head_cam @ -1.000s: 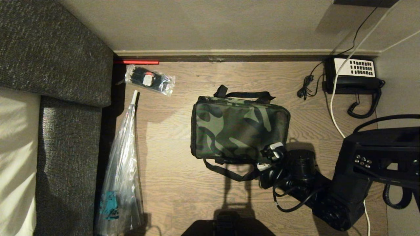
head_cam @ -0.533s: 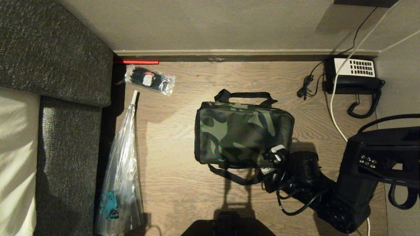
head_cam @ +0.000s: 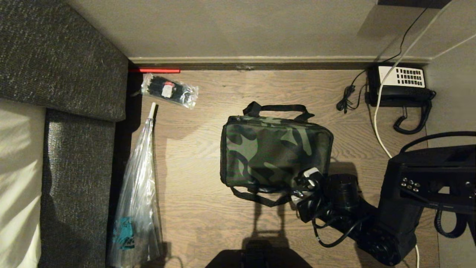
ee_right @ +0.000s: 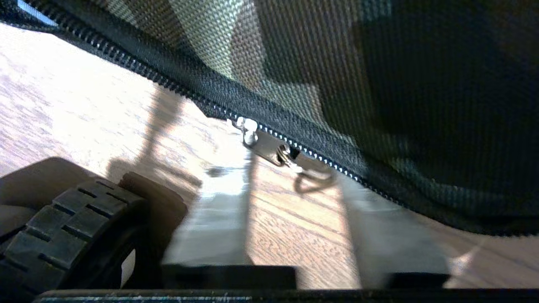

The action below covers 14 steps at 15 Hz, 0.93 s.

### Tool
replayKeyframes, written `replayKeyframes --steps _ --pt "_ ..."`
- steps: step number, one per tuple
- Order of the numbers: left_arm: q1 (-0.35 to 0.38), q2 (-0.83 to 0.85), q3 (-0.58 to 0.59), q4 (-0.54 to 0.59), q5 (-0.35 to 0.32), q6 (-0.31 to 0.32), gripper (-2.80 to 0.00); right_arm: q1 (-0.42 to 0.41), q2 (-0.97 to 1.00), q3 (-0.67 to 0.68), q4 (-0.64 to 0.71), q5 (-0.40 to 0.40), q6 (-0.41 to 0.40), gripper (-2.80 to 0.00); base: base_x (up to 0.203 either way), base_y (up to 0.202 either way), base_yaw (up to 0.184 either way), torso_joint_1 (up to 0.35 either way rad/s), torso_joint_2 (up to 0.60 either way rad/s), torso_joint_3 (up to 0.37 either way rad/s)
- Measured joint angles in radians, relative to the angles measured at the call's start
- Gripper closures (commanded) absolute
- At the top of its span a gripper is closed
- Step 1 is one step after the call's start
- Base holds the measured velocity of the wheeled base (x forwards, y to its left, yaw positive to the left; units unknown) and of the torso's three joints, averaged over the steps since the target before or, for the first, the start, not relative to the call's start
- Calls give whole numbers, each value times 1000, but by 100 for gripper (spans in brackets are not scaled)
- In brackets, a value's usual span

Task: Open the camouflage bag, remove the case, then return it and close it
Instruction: Open the top of the storage box

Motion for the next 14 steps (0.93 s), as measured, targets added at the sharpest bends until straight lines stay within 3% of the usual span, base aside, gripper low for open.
replayKeyframes --steps 12,13,14 --pt "0 0 0 0 0 0 0 -40 -4 -4 -48 6 0 -280 0 0 0 0 0 0" --pt "0 0 0 0 0 0 0 -45 -3 -6 -47 4 0 -88 0 0 0 0 0 0" --pt "0 0 0 0 0 0 0 -47 -3 -4 -50 3 1 0 0 0 0 0 0 0"
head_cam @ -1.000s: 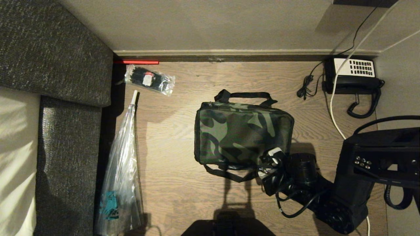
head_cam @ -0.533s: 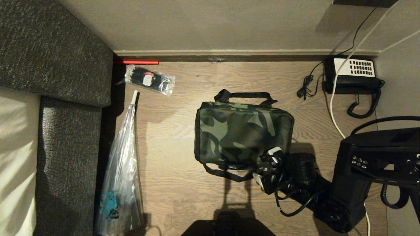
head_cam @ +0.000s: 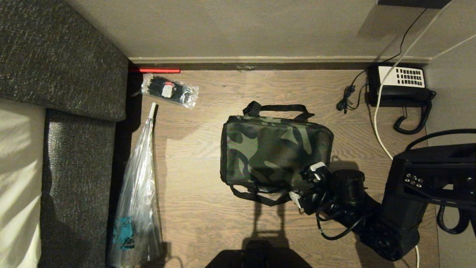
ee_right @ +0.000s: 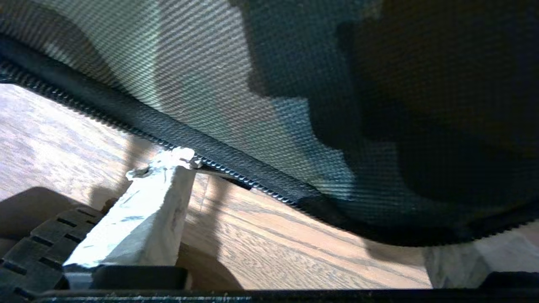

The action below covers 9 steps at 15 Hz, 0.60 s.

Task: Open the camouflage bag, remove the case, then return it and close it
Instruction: Open the top of the storage box

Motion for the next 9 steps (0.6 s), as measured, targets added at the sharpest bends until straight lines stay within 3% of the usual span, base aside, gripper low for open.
replayKeyframes --steps 9 --pt "0 0 0 0 0 0 0 -2 0 23 19 6 -2 0 0 0 0 0 0 0"
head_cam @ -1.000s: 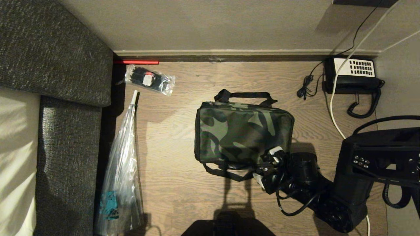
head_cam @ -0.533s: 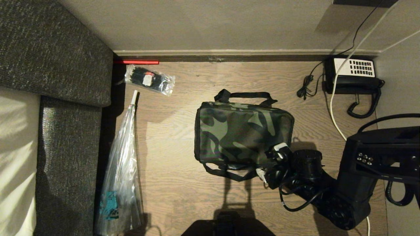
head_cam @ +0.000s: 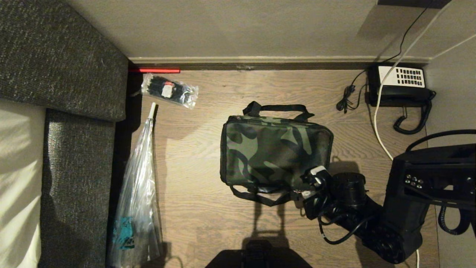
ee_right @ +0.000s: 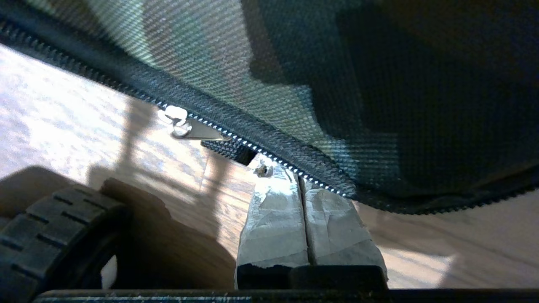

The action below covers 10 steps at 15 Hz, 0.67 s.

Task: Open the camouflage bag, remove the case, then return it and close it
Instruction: Open the top of the storage box

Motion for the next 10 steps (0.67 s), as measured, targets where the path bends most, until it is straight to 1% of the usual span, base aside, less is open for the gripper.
replayKeyframes --steps 7,8,9,10 --pt "0 0 0 0 0 0 0 -5 -23 19 4 0 -2 0 0 0 0 0 0 0" --pt "0 0 0 0 0 0 0 -5 -29 25 2 -1 -2 -206 0 0 0 0 0 0" --pt "0 0 0 0 0 0 0 -3 -33 28 -1 0 -1 -280 0 0 0 0 0 0" --pt "0 0 0 0 0 0 0 2 -36 29 2 0 0 -280 0 0 0 0 0 0"
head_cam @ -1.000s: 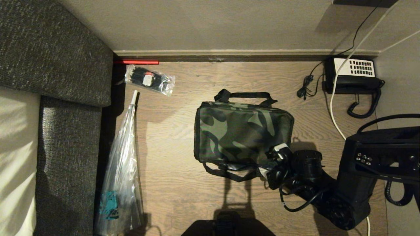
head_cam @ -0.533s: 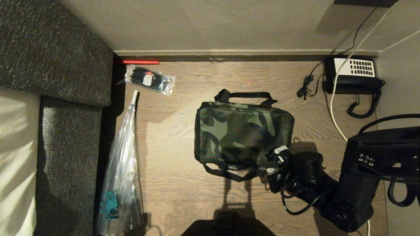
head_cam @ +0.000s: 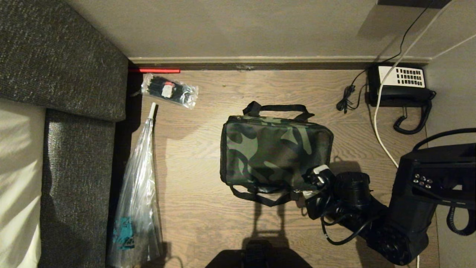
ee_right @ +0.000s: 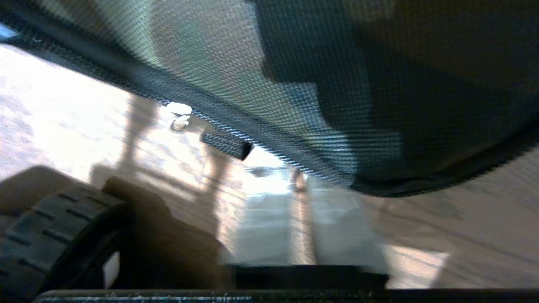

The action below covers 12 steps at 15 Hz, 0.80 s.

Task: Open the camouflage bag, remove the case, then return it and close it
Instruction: Open the top of the storage box

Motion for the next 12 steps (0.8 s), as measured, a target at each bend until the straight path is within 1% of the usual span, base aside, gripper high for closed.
replayKeyframes --steps 1,2,5,8,12 --pt "0 0 0 0 0 0 0 4 0 -2 6 1 6 -32 0 0 0 0 0 0" --pt "0 0 0 1 0 0 0 6 1 -3 12 17 11 0 0 0 0 0 0 0" --pt "0 0 0 0 0 0 0 9 11 -11 14 59 16 0 0 0 0 0 0 0" --pt "0 0 0 0 0 0 0 10 19 -22 3 61 52 0 0 0 0 0 0 0" --pt "0 0 0 0 0 0 0 10 19 -19 6 63 42 0 0 0 0 0 0 0"
